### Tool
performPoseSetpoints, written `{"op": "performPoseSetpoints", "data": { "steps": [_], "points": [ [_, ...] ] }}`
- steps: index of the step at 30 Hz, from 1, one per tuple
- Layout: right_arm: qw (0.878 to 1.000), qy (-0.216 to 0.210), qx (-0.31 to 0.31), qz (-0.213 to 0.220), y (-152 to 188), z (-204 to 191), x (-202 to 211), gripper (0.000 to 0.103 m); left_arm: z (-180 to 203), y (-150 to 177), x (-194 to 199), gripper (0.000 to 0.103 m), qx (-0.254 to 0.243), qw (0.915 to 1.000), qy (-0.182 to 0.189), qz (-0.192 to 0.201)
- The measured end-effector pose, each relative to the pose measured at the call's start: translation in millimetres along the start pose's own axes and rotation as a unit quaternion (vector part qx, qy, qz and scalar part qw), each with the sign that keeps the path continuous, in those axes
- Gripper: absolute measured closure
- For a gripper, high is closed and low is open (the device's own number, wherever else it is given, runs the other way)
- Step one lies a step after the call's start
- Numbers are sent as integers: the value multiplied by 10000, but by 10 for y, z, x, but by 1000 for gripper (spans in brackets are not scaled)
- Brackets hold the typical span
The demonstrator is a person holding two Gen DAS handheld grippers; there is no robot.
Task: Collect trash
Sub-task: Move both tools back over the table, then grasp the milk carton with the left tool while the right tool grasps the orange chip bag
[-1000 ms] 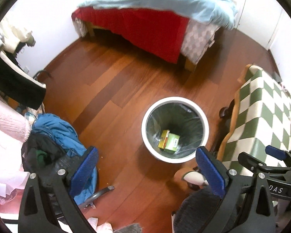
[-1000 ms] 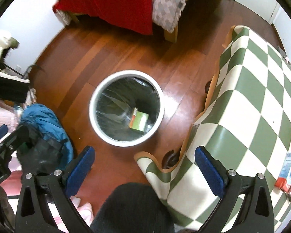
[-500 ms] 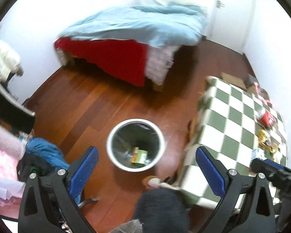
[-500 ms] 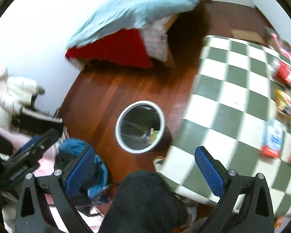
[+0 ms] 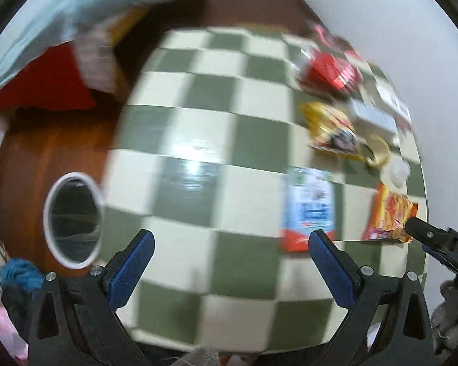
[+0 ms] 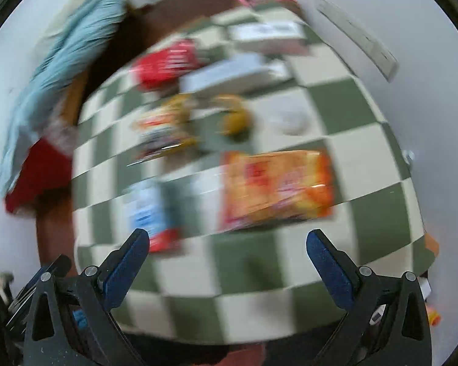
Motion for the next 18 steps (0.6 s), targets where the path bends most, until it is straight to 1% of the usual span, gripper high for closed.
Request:
{"op": "performPoseSetpoints", "data": {
  "steps": [2,5,8,9,11,12,13,16,18],
  "points": [
    [9999,122,-46,-57,-112,162,-153,0,248,-70,-182,0,-212,9996,53,-196],
    [9996,248,-38,-146,-236,276,-319,0,479,-151,-427,0,-383,9982,64,-463],
    [9996,241,-12,-158,-329,295,-395,0,550,-169,-609,1,-383,9975,62,-595],
    [9996,243,-22,-152,-356,298,-412,0,548,-178,-654,3,-357,9975,46,-613],
    [9996,236,-35,-126,-377,273,-445,0,498,-170,-693,39,-270,9978,-16,-613],
    [9996,270,-26,-98,-388,253,-470,0,475,-163,-689,41,-216,9981,1,-581],
    [9995,309,-10,-38,-369,230,-432,0,437,-156,-655,56,-172,9986,-3,-505],
    [9995,239,48,178,-386,149,-401,0,303,-74,-579,57,-123,9989,-111,-435],
    [9996,186,77,175,-365,95,-425,0,194,-7,-540,57,-60,9989,-231,-397]
  ]
}}
Point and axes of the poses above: each gripper's, at about its wrist camera, not at the fingertips, and x roughly against the way its jaws point, z to its right, y to its underside, the point moved 10 cm from there along -x, roughly the way its jaws point, and after that the axes turned 13 degrees about -x, right-handed, at the moved point
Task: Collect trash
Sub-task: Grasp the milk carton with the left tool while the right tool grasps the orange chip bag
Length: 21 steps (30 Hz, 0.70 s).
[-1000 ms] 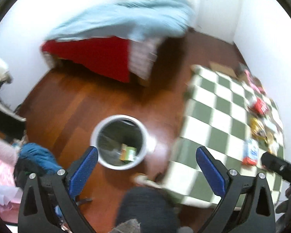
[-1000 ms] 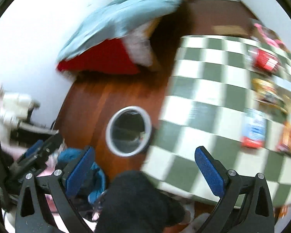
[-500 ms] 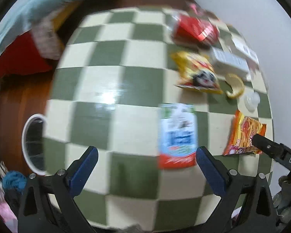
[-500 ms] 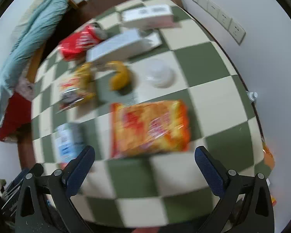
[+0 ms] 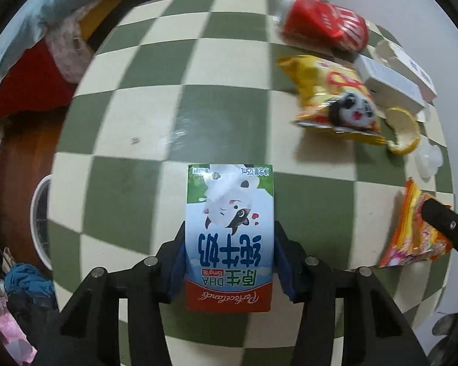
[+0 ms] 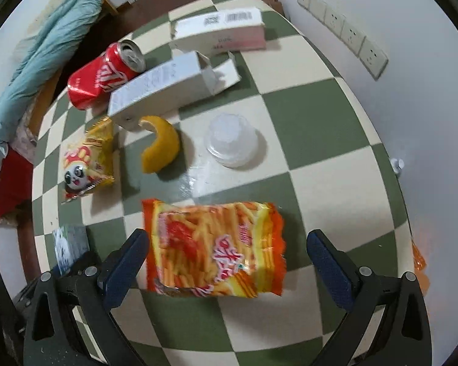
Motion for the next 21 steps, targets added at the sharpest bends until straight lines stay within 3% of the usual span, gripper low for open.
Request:
{"op": "performPoseSetpoints", "data": {
  "steps": [3,8,11,13,18,21],
  "points": [
    [9999,34,104,-81,64,-102,-121,0,-92,65,7,57,125,9999,-4,58],
    [9960,656,576,-163,148,-242,-299,0,-55,69,11,57,111,9999,-56,106],
    [9948,774,662,-87,186,-287,-308,2,-13,88,62,57,50,9997,-112,229],
    [9938,788,790,20,213,-320,-276,9,-77,64,119,57,-14,9993,-159,324],
    [9932,600,989,128,328,-424,-158,44,-44,52,320,57,-153,9977,-318,574],
    [9938,474,988,193,372,-464,-77,47,-71,74,470,57,-205,9963,-421,724]
  ]
}}
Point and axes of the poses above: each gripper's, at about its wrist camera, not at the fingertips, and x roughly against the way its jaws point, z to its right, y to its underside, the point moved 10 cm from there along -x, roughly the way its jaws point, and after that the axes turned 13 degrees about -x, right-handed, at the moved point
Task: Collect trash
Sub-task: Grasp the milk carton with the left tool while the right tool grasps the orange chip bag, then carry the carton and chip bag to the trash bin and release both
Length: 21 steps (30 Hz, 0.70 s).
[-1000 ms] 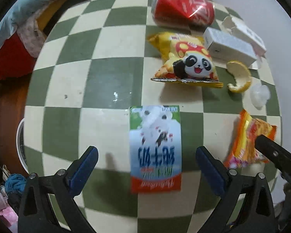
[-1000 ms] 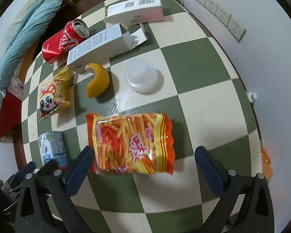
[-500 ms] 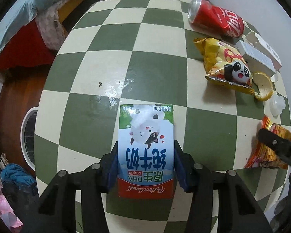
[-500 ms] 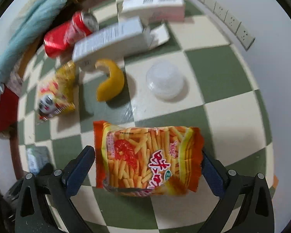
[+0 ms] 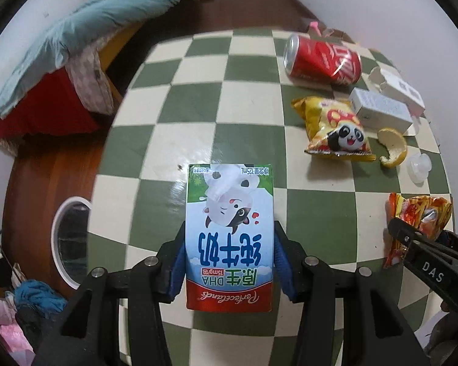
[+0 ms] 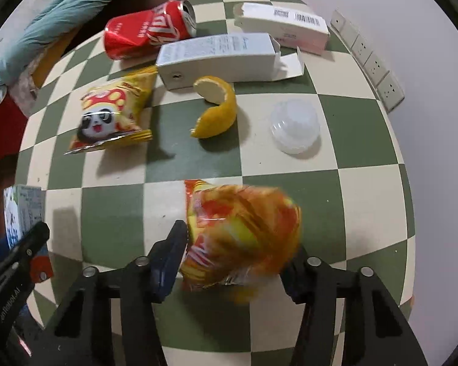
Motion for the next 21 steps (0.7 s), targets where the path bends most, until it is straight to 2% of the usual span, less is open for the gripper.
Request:
{"op": "performPoseSetpoints", "data": {
  "steps": [10,15,21],
  "points": [
    [9971,-706,-44,261,7,-71,512,47,-549,-10,448,57,245,9986,-102,450],
    [9938,-1045,130,362,0,-391,803,47,-958,13,758,57,493,9959,-187,731],
    [9858,-1539,601,313,187,-1109,1121,47,-1599,139,1027,57,825,9921,-335,887]
  ]
}}
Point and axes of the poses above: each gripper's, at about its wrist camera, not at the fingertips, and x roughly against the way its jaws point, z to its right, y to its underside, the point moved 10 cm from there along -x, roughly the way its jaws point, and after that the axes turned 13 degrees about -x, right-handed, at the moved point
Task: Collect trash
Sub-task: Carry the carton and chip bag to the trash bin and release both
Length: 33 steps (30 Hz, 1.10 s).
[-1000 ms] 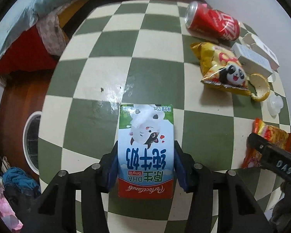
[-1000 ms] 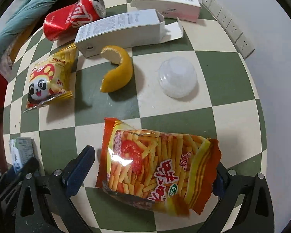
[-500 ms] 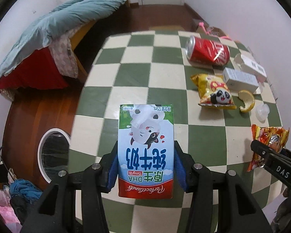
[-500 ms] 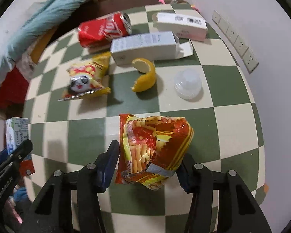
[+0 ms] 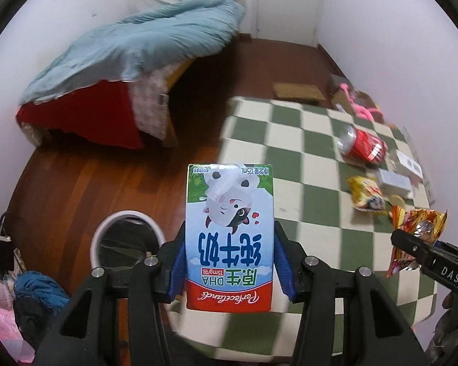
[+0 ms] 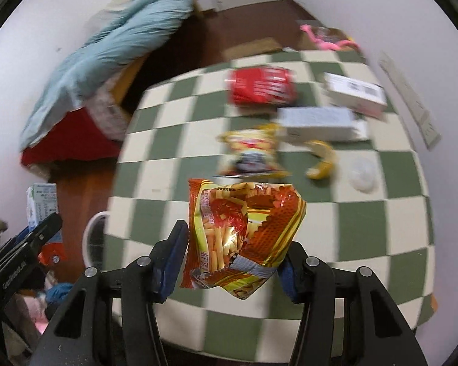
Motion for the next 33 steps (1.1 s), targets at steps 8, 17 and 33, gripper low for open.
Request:
{"op": "performPoseSetpoints", "data": {
  "steps": [8,17,33],
  "points": [
    [9896,-897,883,-699,498,-1581,-341,47,-1272,233,-47,57,836,9963,-177,-94],
    [9618,-962,1598,-2004,1421,-2841,-1599,47,-2464,1059,-1036,56,1989,9734,467,-1033],
    [9344,12,1974,-2966,2241,-3285,-3399,30,-3184,2117,-2031,7,2984,9314,563,-2008]
  ]
}}
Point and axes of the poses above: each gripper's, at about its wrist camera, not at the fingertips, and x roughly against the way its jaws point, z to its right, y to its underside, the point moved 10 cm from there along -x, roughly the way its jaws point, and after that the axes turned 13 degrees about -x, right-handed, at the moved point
